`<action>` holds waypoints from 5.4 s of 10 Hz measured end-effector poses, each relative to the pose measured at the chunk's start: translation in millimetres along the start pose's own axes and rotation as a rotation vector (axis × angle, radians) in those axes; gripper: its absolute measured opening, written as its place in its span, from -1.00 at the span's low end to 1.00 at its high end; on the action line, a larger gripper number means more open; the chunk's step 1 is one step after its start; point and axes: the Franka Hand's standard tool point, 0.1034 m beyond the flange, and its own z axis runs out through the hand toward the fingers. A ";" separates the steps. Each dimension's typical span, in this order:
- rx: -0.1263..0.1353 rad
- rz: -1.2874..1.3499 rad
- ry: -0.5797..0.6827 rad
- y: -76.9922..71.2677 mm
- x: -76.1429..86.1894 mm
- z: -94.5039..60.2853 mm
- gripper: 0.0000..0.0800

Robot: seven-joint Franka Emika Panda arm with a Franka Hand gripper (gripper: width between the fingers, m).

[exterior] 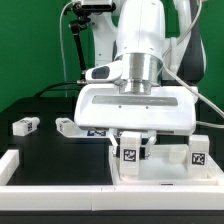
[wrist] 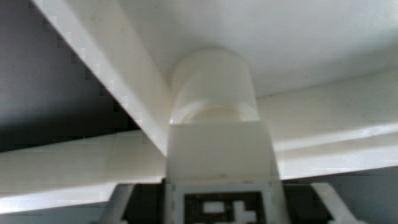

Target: Assemble square table

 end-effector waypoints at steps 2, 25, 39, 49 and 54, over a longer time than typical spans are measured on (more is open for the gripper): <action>0.000 0.001 -0.002 0.1 0.1 0.2 0.32; 0.030 0.065 -0.508 1.9 2.4 -1.7 0.62; -0.088 0.557 -0.533 -0.5 0.8 -2.3 -0.29; -0.307 1.544 -0.534 -3.5 3.8 0.6 -0.29; -0.134 1.000 -0.533 1.7 2.9 -8.2 0.59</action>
Offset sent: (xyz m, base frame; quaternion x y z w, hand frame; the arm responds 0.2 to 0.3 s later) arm 0.0000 0.0000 0.0000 0.0000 0.0000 0.0000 1.0000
